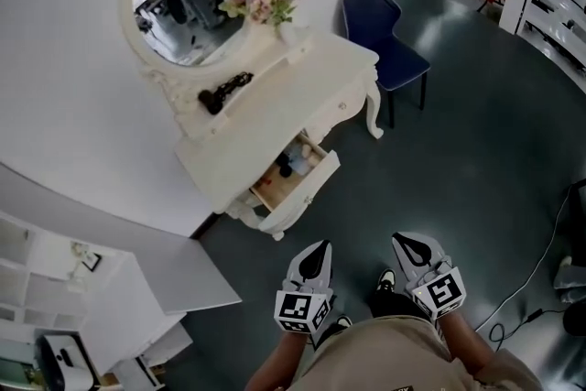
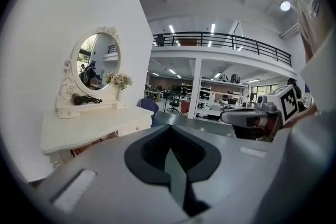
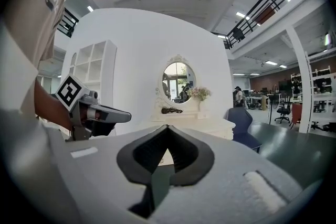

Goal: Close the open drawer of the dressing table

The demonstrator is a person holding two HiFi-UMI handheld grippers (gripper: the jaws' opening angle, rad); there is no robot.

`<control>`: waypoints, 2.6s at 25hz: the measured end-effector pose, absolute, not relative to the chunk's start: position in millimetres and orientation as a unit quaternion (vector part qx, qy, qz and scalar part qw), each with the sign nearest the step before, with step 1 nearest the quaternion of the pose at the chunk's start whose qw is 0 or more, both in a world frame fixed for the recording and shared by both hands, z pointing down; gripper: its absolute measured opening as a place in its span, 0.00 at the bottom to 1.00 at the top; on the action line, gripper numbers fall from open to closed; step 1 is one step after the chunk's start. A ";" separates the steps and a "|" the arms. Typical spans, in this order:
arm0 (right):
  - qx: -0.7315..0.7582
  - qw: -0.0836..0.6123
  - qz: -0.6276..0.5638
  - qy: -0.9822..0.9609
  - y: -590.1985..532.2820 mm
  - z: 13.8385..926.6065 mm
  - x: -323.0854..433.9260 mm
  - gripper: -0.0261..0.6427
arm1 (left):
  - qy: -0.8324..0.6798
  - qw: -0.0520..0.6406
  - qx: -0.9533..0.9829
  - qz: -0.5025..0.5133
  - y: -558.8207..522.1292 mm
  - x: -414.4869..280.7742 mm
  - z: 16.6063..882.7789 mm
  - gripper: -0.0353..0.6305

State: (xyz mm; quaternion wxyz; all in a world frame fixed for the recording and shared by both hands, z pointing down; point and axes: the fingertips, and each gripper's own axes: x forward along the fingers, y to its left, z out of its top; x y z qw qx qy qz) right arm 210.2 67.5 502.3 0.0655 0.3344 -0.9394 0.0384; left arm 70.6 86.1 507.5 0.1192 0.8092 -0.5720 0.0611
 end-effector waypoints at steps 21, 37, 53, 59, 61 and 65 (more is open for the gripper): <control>0.279 0.061 0.060 -0.956 -6.4 529.2 211.6 0.04 | -0.625 0.120 0.764 0.101 32.6 64.4 519.9 0.08; 0.220 0.106 0.054 -0.968 -86.2 508.5 121.4 0.04 | -0.655 0.144 0.740 0.059 -44.3 -18.7 519.7 0.08; 0.141 0.124 -0.021 -0.982 -136.3 480.9 4.6 0.04 | -0.716 0.149 0.682 0.022 -63.2 -125.0 512.8 0.08; 0.108 0.133 -0.021 -0.985 -154.3 489.9 -15.9 0.04 | -0.733 0.172 0.657 0.027 -68.3 -140.2 520.7 0.08; 0.091 0.136 -0.019 -0.986 -165.6 493.1 -22.9 0.04 | -0.739 0.174 0.650 0.030 -74.3 -142.3 518.3 0.08; 0.057 0.131 0.008 -0.990 -188.8 496.7 -44.6 0.04 | -0.761 0.176 0.623 0.043 -84.8 -154.8 511.0 0.08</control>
